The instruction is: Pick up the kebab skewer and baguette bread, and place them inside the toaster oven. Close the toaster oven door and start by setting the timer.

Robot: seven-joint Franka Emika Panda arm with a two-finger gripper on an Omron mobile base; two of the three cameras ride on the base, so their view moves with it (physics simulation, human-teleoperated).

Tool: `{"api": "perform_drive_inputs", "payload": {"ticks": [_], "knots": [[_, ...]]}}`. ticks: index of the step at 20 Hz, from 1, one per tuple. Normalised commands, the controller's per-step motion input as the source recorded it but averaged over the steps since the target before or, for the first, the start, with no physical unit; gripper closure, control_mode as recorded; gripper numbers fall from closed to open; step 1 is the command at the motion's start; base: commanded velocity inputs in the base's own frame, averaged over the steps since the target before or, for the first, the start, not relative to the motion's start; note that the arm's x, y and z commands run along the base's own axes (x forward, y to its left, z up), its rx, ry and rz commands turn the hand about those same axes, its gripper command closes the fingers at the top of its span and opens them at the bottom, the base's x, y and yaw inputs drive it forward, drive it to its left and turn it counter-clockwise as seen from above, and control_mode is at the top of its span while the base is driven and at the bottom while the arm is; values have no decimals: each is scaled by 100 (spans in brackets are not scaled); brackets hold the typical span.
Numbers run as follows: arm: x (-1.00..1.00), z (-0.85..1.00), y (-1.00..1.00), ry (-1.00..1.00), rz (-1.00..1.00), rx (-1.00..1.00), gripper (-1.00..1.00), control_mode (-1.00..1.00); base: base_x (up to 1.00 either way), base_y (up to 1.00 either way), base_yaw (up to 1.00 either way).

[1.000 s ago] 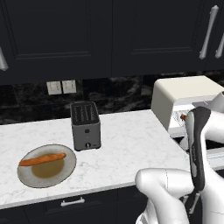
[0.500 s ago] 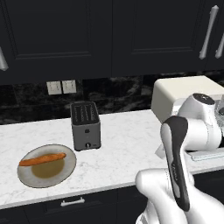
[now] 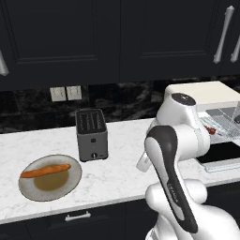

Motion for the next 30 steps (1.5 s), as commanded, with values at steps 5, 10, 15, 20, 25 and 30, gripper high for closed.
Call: {"api": "perform_drive_inputs", "payload": {"ticks": [5, 10, 15, 20, 25, 30], "knots": [[0, 0, 100, -11, 14, -1, -100, -100, 0, 0, 0], [0, -12, 100, -2, 12, -5, -100, -100, 0, 0, 0], [29, -4, 85, 1, 19, 0, -100, -100, 0, 0, 0], [68, -27, 56, 4, 19, 0, -100, -100, 0, 0, 0], [54, -63, 32, -1, 10, -8, -100, -100, 0, 0, 0], [28, -54, 66, 0, 1, -17, -100, -100, 0, 0, 0]]}}
